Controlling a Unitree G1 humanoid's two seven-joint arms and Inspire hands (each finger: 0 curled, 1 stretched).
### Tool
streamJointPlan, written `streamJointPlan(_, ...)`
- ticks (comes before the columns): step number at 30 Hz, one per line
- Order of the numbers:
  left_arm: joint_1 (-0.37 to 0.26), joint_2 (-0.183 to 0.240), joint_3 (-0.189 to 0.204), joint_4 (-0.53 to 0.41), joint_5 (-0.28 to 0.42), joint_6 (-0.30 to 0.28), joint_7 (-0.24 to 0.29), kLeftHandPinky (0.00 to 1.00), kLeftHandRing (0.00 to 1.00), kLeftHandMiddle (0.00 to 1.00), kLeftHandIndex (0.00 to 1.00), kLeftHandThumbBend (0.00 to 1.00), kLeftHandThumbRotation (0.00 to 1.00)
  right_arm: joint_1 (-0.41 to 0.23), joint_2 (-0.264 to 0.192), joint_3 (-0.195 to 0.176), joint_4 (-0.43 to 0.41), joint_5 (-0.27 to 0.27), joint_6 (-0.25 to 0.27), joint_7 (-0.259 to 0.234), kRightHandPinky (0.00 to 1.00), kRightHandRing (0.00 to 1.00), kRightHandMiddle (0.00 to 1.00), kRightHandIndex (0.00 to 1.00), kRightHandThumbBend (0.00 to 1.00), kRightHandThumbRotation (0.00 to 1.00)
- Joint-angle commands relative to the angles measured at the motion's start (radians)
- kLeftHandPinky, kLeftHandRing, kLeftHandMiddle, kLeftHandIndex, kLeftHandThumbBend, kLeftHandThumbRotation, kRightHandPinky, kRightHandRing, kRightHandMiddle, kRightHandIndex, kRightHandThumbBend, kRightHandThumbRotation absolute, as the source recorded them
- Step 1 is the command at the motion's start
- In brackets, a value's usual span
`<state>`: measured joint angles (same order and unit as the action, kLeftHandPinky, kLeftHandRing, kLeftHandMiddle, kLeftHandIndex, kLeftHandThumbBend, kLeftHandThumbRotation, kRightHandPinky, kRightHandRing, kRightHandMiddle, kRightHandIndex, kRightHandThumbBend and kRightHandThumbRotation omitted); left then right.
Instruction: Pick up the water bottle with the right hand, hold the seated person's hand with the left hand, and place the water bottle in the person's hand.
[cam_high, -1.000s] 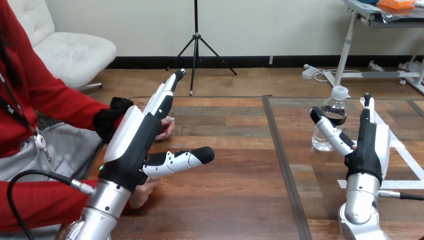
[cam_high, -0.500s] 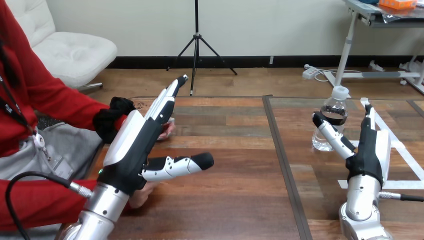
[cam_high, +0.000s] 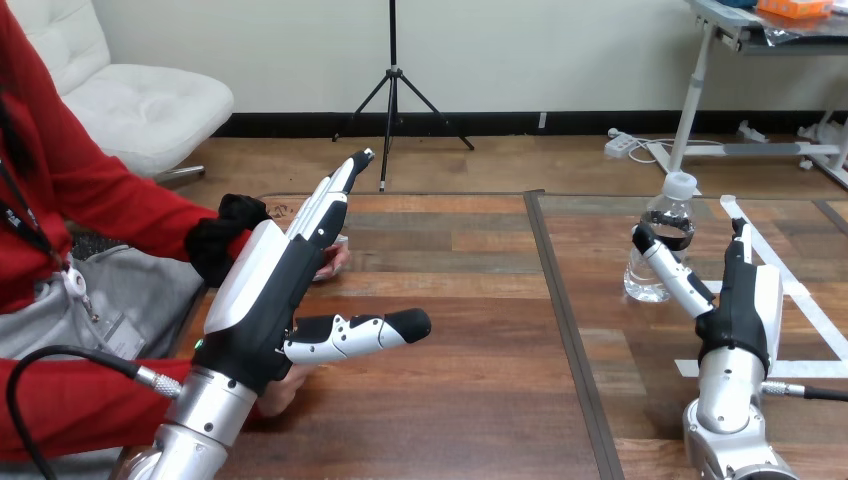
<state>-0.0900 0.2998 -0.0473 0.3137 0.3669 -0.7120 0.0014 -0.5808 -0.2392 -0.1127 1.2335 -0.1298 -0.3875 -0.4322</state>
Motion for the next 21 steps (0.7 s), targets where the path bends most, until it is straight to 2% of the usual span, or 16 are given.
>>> streamJointPlan(1,-0.010,0.003,-0.002,-0.051,0.007,0.006,0.016,1.00,1.00,1.00,1.00,1.00,0.74,-0.102,-0.023,-0.010,0.006,0.009,0.006,0.013,1.00,1.00,1.00,1.00,1.00,0.65)
streamJointPlan(10,0.001,-0.001,-0.004,-0.047,0.002,-0.006,0.024,1.00,1.00,1.00,1.00,1.00,0.73,-0.112,-0.029,-0.002,0.016,0.000,0.027,0.010,1.00,1.00,1.00,1.00,1.00,0.65)
streamJointPlan(21,0.019,-0.002,-0.011,-0.067,0.013,0.006,0.031,1.00,1.00,1.00,1.00,1.00,0.75,-0.126,-0.037,-0.020,0.031,0.021,0.039,0.049,1.00,1.00,1.00,1.00,1.00,0.65)
